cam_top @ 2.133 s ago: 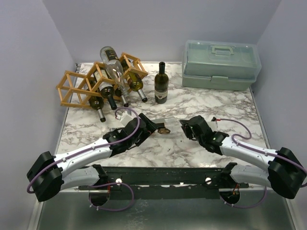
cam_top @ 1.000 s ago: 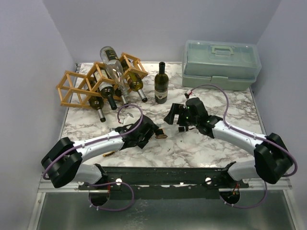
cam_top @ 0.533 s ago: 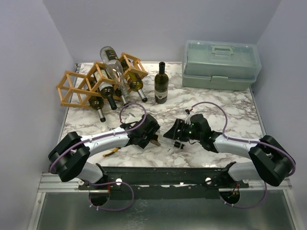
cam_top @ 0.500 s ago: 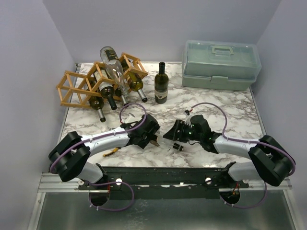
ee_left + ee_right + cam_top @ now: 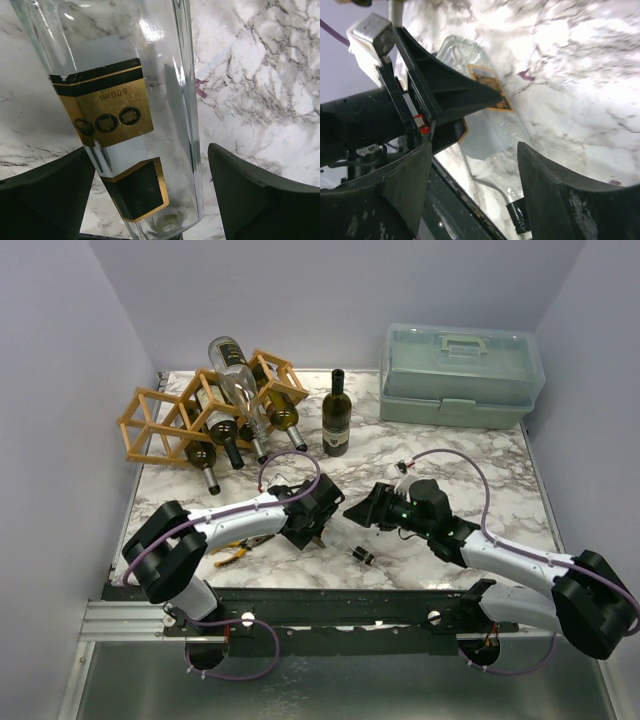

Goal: Put the wine bottle on the wine rack

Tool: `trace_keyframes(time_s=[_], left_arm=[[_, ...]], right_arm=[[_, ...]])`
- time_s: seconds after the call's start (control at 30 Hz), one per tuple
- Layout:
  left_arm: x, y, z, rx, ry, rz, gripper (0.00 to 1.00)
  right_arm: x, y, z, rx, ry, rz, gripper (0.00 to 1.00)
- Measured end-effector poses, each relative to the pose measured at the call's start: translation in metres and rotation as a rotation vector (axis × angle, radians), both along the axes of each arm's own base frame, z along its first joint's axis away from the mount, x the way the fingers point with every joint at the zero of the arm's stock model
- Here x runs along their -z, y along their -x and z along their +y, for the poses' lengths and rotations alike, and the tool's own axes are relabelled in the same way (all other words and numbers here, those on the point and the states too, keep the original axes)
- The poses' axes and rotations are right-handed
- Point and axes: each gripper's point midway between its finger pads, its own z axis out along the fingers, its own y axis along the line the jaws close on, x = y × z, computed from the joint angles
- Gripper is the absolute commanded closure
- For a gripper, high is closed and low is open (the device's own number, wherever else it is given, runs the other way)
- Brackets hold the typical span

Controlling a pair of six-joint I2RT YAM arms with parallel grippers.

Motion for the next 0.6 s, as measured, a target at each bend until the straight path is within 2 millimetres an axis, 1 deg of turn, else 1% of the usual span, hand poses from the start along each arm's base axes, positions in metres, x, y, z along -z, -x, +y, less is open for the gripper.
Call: trace_keyframes(time_s=[0.07, 0.13, 0.2, 0.27, 0.4, 0.47, 0.5, 0.57, 0.6], left_arm=[[0.006, 0.001, -0.002, 0.000, -0.021, 0.020, 0.15], [0.013, 0.003, -0.002, 0.000, -0.043, 0.039, 0.20], [0.018, 0.004, -0.003, -0.001, -0.059, 0.053, 0.27], [0.018, 0.003, -0.005, 0.000, -0.072, 0.060, 0.37], [0.018, 0.002, -0.009, 0.017, -0.106, 0.062, 0.61], [0.018, 0.004, -0.011, 0.028, -0.116, 0.064, 0.73], [0.018, 0.005, -0.011, 0.037, -0.121, 0.065, 0.82], [0.017, 0.007, -0.012, 0.062, -0.134, 0.066, 0.95], [0.017, 0.010, -0.011, 0.081, -0.147, 0.070, 1.00]], right_arm=[[-0.004, -0.004, -0.008, 0.041, 0.027, -0.029, 0.23], [-0.007, -0.009, -0.020, 0.096, 0.060, -0.056, 0.22], [-0.010, -0.014, -0.030, 0.144, 0.084, -0.080, 0.22], [-0.010, -0.018, -0.039, 0.196, 0.108, -0.093, 0.22], [-0.006, -0.026, -0.057, 0.280, 0.174, -0.113, 0.21], [-0.003, -0.029, -0.067, 0.317, 0.211, -0.122, 0.21], [-0.003, -0.030, -0.072, 0.336, 0.232, -0.131, 0.21], [-0.007, -0.033, -0.083, 0.372, 0.264, -0.166, 0.21], [-0.011, -0.035, -0.086, 0.386, 0.268, -0.185, 0.21]])
